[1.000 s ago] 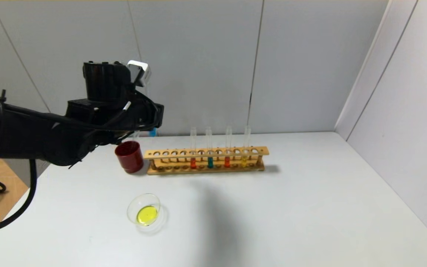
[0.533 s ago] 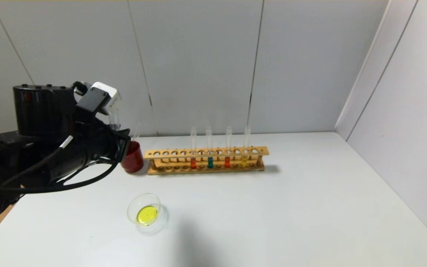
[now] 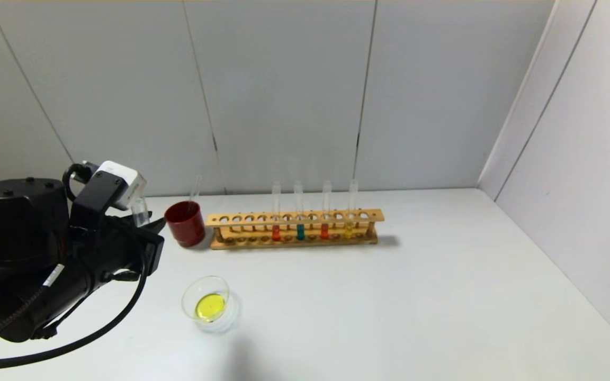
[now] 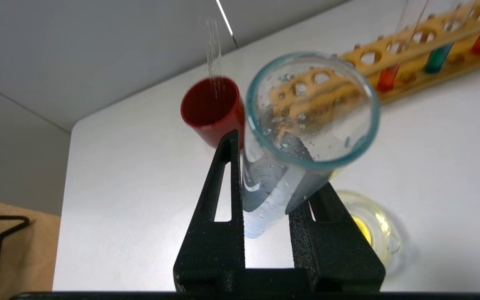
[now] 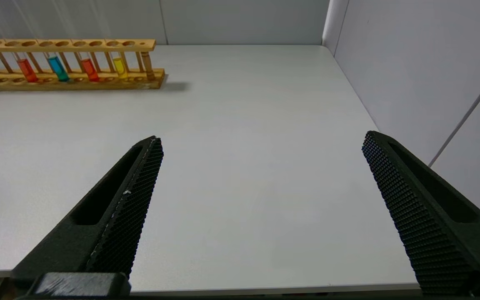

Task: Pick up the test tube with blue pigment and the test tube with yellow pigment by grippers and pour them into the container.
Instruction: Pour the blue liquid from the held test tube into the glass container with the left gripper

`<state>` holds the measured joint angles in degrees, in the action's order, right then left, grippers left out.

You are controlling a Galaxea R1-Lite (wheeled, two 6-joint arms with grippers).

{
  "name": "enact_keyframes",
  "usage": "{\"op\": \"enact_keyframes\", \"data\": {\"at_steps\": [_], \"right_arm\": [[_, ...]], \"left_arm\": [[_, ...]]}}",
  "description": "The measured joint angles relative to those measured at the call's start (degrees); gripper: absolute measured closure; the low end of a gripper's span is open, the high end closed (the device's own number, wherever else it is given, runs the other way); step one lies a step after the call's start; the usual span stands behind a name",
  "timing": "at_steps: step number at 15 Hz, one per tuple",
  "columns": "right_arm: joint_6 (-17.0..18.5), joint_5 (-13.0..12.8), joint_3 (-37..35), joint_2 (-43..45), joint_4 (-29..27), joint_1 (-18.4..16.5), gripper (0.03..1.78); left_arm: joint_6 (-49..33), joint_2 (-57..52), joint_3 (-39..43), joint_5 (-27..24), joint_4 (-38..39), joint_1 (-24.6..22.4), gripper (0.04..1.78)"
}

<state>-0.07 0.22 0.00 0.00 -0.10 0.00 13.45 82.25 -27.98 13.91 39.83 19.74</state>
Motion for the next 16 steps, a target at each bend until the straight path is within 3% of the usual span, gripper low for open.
{"op": "enact_keyframes", "data": {"at_steps": [6,10,11,13,15,16], "right_arm": [[0.0,0.0,0.0,0.0,0.0,0.0,0.06],[0.0,0.0,0.0,0.0,0.0,0.0,0.06],[0.0,0.0,0.0,0.0,0.0,0.0,0.06],[0.0,0.0,0.0,0.0,0.0,0.0,0.06],[0.0,0.0,0.0,0.0,0.0,0.0,0.06],[0.0,0.0,0.0,0.0,0.0,0.0,0.06]], "left_arm": [[0.7,8.1,6.0,-0.1,15.5,-2.3,1.48],[7.9,18.5,9.0,-2.5,31.5,-6.0,1.48],[12.0,21.0,9.5,-5.8,36.7,-8.3,1.48],[22.2,24.7,10.4,-17.0,44.1,-14.4,1.48],[31.9,25.9,11.9,-27.9,44.1,-17.8,1.48],[34.6,25.6,12.8,-30.5,42.6,-18.4,1.48]]}}
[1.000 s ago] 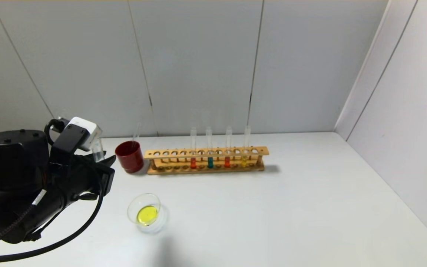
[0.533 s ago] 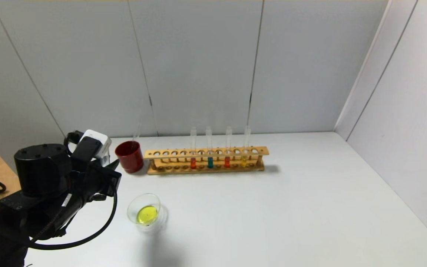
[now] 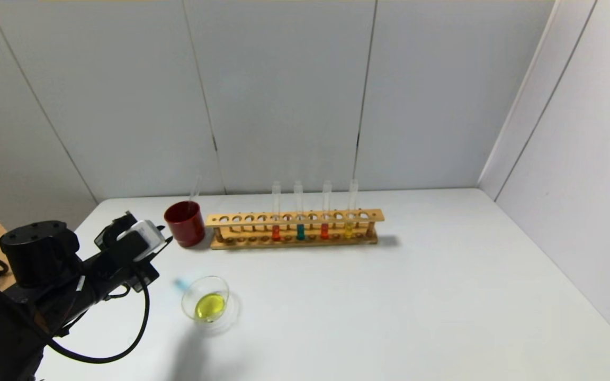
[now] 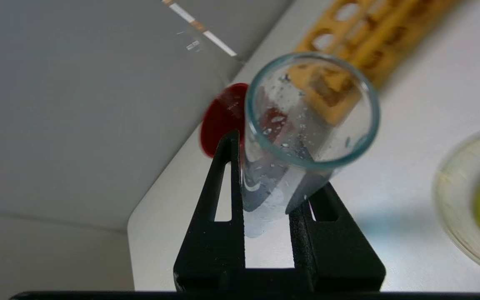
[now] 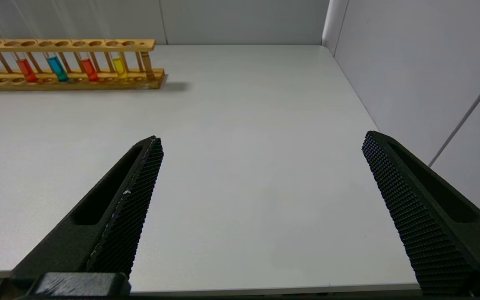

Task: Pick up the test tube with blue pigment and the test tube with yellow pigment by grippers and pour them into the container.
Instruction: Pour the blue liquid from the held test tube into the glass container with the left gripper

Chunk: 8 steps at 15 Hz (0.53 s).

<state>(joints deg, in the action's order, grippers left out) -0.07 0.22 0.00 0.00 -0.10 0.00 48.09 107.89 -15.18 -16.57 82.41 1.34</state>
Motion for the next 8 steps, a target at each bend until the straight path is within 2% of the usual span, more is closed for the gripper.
{"op": "enact_keyframes", "data": {"at_steps": [4,8], "right_arm": [[0.0,0.0,0.0,0.0,0.0,0.0,0.06],[0.0,0.0,0.0,0.0,0.0,0.0,0.06]], "left_arm": [[11.3,-2.8,0.5,-2.8,-9.1,-0.2,1.48],[15.5,-5.1,-3.8,-2.9,-16.4,1.3,1.48]]}}
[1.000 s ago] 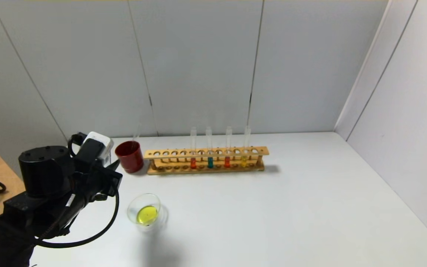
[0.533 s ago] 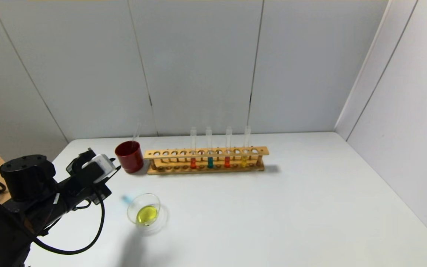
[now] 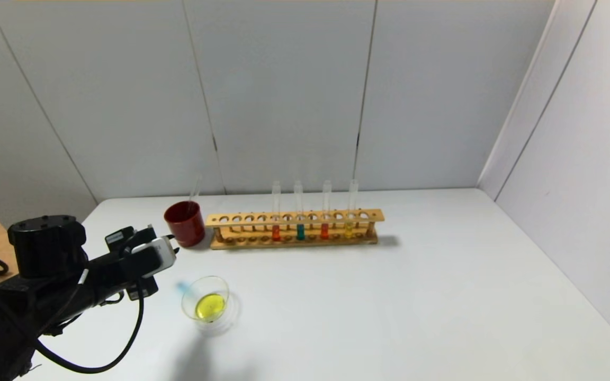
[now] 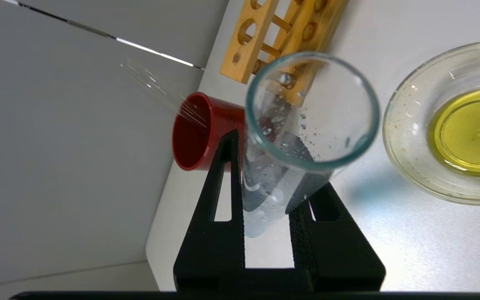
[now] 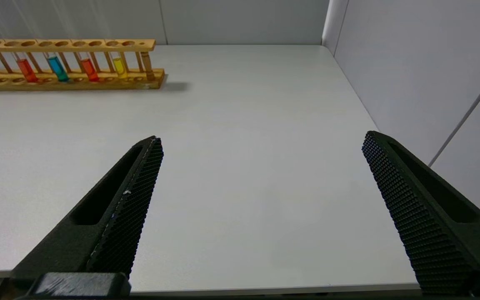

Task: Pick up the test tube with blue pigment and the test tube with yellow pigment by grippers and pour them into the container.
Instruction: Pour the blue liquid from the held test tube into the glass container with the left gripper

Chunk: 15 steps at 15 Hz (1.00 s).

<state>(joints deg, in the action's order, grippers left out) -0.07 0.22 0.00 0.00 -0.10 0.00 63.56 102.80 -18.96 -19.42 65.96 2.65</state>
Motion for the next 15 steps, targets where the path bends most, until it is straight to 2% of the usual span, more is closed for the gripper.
{"op": "enact_keyframes", "data": {"at_steps": [6,15], "right_arm": [[0.0,0.0,0.0,0.0,0.0,0.0,0.06],[0.0,0.0,0.0,0.0,0.0,0.0,0.06]], "left_arm": [[9.4,-6.5,-5.7,0.8,-18.2,1.3,1.48],[25.3,-8.1,-9.7,3.6,-28.1,1.5,1.48]]}}
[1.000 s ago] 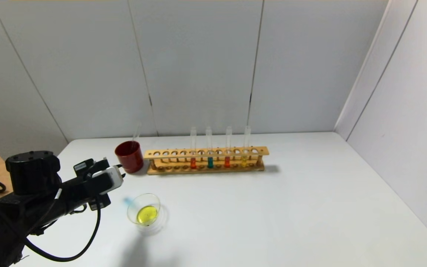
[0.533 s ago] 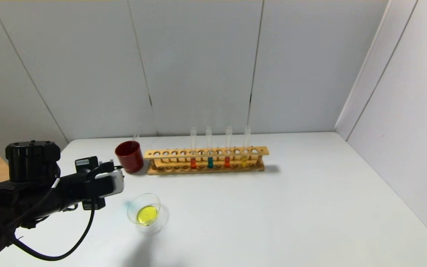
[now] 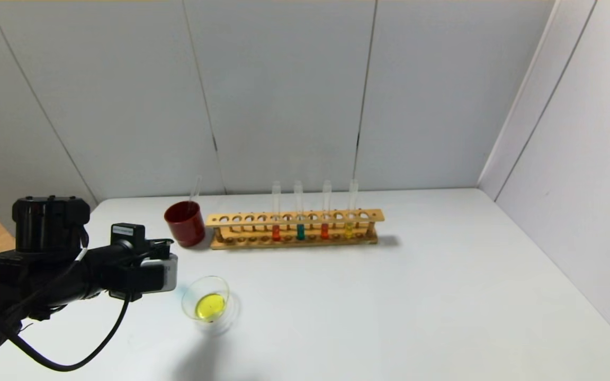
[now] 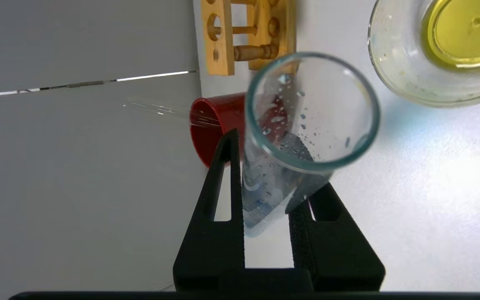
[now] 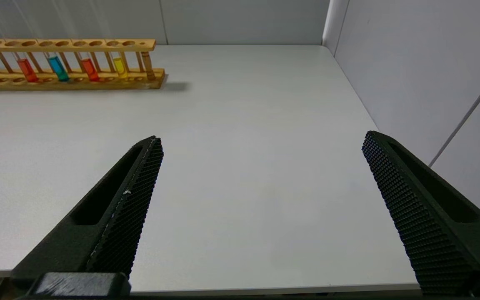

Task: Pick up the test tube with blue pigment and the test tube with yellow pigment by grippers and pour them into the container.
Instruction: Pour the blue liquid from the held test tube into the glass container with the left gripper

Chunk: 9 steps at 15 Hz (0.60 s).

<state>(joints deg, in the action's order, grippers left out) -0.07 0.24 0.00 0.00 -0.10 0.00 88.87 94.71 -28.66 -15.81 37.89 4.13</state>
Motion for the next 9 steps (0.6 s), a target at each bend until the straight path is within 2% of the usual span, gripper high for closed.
{"op": "enact_keyframes", "data": {"at_steps": [9], "right_arm": [[0.0,0.0,0.0,0.0,0.0,0.0,0.06]], "left_arm": [[11.7,3.6,-4.2,4.2,-1.4,0.0,1.48]]}}
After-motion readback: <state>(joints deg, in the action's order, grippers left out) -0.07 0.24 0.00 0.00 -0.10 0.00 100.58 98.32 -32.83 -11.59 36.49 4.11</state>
